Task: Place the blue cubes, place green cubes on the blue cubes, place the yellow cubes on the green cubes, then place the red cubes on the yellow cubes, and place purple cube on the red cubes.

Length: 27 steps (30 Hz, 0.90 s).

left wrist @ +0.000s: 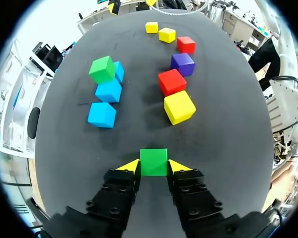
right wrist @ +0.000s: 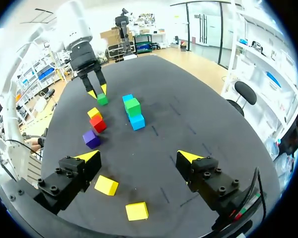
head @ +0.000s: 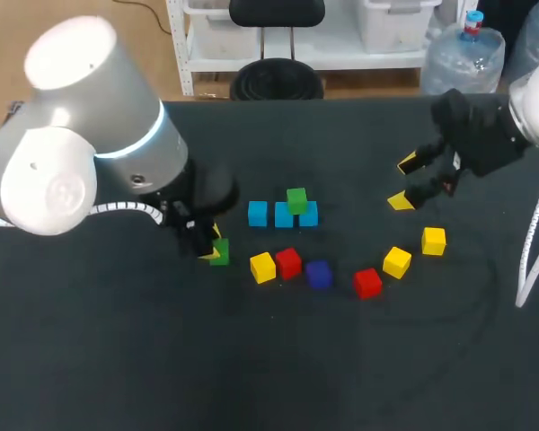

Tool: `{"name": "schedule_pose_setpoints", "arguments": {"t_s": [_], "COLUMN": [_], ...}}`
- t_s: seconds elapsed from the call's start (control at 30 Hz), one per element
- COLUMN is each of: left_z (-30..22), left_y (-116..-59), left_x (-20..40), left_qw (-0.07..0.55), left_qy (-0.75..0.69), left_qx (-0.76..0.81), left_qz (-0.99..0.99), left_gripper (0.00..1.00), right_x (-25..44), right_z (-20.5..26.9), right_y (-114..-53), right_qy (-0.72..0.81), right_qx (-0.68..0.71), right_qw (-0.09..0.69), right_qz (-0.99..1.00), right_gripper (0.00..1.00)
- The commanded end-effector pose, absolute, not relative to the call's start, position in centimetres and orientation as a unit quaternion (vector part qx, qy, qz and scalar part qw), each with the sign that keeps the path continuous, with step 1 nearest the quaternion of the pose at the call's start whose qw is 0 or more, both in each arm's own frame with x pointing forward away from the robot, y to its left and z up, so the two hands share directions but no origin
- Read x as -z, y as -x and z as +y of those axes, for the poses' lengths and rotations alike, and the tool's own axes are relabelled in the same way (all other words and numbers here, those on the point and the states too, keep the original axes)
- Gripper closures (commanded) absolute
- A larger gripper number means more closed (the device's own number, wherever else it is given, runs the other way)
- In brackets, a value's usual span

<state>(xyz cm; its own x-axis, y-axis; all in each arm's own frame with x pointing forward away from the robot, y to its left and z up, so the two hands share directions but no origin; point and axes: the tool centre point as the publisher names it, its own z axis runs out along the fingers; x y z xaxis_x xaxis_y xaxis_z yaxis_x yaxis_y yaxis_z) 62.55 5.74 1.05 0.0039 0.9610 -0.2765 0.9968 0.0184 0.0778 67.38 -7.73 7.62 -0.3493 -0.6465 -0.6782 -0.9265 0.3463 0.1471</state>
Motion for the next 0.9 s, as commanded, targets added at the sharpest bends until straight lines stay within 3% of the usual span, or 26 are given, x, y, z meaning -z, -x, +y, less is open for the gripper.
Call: {"name": "schedule_pose_setpoints", "arguments": {"t_s": [0.03, 0.43, 0.9], "left_z": [5.9, 6.4, 4.3], "left_y": [-62.5, -63.6, -65.4], "left_x": [-2.6, -7.7, -9.1], "left_qw": [0.127, 0.164, 0.184], "left_qy": [-0.693, -0.665, -0.683], "left_qx": [0.066, 0.065, 0.061], "left_qz": [0.707, 0.726, 0.704], "left_gripper": [1.0, 1.0, 1.0], "right_x": [-7.5, -7.5, -7.5], "right_z": [-7.7, -7.7, -7.7], "right_y": [-67.5, -67.5, -67.5], "right_qy": [0.506, 0.506, 0.506], "right_qx": [-0.267, -0.267, -0.267], "right_qw": [0.264, 0.264, 0.264], "right_qz": [0.776, 0.776, 0.776], "right_gripper": [0.0, 0.0, 0.0]}}
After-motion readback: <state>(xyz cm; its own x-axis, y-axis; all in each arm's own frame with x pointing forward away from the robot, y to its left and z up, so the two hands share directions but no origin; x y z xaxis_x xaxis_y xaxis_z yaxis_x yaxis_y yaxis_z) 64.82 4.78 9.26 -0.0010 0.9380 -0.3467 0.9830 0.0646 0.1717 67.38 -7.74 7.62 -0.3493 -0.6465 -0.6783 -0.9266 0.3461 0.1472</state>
